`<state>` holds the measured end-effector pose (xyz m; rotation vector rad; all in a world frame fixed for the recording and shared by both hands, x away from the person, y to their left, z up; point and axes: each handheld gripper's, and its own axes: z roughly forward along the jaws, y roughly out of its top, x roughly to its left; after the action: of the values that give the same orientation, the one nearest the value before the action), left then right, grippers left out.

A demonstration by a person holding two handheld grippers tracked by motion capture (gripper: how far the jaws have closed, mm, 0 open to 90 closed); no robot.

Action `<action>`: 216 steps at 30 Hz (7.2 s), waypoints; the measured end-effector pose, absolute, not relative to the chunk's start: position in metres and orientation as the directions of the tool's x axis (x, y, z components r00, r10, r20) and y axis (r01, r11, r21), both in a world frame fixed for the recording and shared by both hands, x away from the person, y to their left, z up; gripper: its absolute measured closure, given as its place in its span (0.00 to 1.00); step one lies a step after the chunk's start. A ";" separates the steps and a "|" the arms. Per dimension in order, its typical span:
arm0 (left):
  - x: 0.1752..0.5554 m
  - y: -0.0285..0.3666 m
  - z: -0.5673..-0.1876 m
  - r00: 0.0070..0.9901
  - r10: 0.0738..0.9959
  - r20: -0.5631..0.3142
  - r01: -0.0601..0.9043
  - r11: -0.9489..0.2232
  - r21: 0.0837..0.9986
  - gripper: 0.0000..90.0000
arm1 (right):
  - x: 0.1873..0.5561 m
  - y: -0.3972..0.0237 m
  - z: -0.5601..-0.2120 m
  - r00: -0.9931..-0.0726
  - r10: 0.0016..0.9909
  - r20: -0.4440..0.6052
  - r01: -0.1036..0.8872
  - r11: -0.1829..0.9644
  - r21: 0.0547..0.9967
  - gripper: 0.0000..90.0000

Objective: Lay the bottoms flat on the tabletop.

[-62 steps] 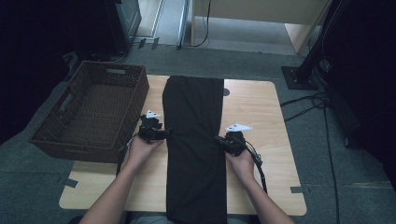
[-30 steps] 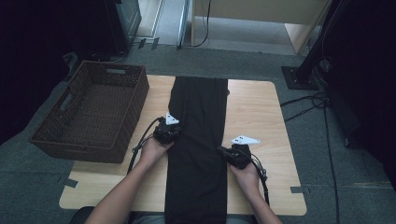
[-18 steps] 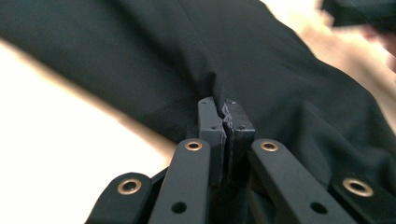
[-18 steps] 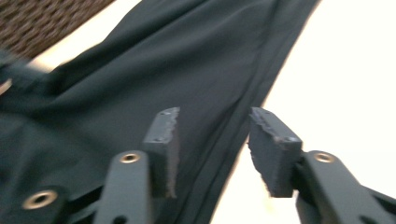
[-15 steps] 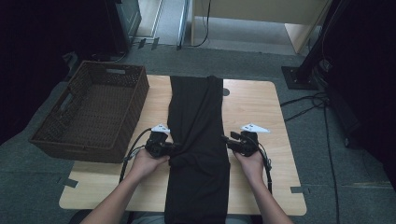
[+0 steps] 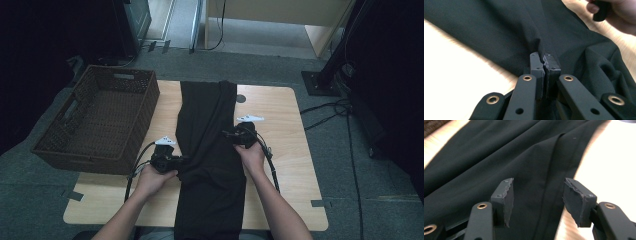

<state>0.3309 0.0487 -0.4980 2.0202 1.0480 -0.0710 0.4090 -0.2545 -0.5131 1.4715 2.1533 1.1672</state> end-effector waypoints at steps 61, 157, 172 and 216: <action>0.458 0.056 -0.491 0.548 0.790 -0.273 0.703 -0.259 0.662 0.56 | 0.292 -0.288 -0.516 -0.493 0.826 0.273 0.691 0.181 0.699 0.98; 0.335 0.075 -0.504 0.596 0.720 -0.356 0.733 -0.305 0.608 0.96 | 0.289 -0.300 -0.516 -0.474 0.869 0.142 0.653 0.238 0.719 0.98; 0.363 0.067 -0.481 0.634 0.712 -0.302 0.679 -0.326 0.658 0.63 | 0.315 -0.310 -0.498 -0.450 0.876 0.177 0.640 0.178 0.748 0.68; 0.401 0.036 -0.506 0.645 0.703 -0.300 0.691 -0.369 0.622 0.96 | 0.362 -0.307 -0.513 -0.419 0.893 0.167 0.695 0.196 0.692 0.99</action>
<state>0.4006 0.0359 -0.5062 2.1208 1.0802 0.0207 0.3621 -0.3068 -0.5127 1.5088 2.2025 1.0434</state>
